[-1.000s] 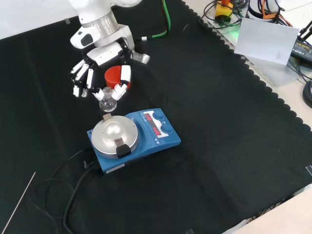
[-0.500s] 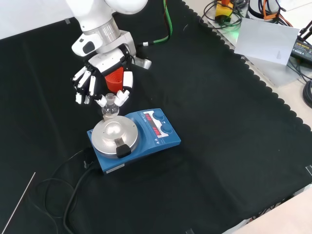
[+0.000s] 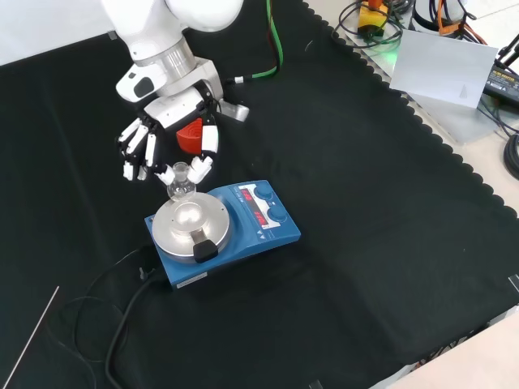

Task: Place the round-bottom flask on the heater.

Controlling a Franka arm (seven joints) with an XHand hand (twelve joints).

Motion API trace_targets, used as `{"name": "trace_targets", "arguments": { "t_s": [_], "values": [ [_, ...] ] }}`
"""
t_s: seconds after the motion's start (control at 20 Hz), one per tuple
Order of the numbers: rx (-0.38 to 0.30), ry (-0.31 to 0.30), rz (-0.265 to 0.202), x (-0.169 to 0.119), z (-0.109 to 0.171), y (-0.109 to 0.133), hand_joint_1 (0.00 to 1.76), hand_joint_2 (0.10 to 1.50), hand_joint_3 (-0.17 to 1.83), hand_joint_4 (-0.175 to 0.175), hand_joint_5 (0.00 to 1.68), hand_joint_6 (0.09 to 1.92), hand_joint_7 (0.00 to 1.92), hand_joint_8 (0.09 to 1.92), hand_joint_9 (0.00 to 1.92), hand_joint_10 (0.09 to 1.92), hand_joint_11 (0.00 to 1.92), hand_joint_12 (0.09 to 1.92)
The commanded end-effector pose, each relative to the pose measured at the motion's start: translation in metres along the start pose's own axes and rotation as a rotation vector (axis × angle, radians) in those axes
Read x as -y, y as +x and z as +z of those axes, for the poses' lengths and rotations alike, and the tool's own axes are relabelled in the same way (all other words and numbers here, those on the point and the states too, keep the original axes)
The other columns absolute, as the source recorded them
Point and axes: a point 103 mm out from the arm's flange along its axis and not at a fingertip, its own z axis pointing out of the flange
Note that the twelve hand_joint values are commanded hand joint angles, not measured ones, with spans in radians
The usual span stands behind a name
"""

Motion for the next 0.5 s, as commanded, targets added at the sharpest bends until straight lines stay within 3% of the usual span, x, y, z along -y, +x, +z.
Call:
{"name": "trace_targets", "arguments": {
  "t_s": [0.05,0.5],
  "values": [
    [-0.013,0.007,-0.002,-0.0059,0.0071,-0.0001,1.09,0.69,0.8,0.072,1.07,1.09,0.36,0.59,0.58,0.59,0.19,1.33],
    [-0.025,0.016,-0.002,-0.0053,0.015,-0.0004,1.09,0.69,0.81,0.072,1.07,1.09,0.37,0.59,0.59,0.59,0.19,1.33]
  ]
}}
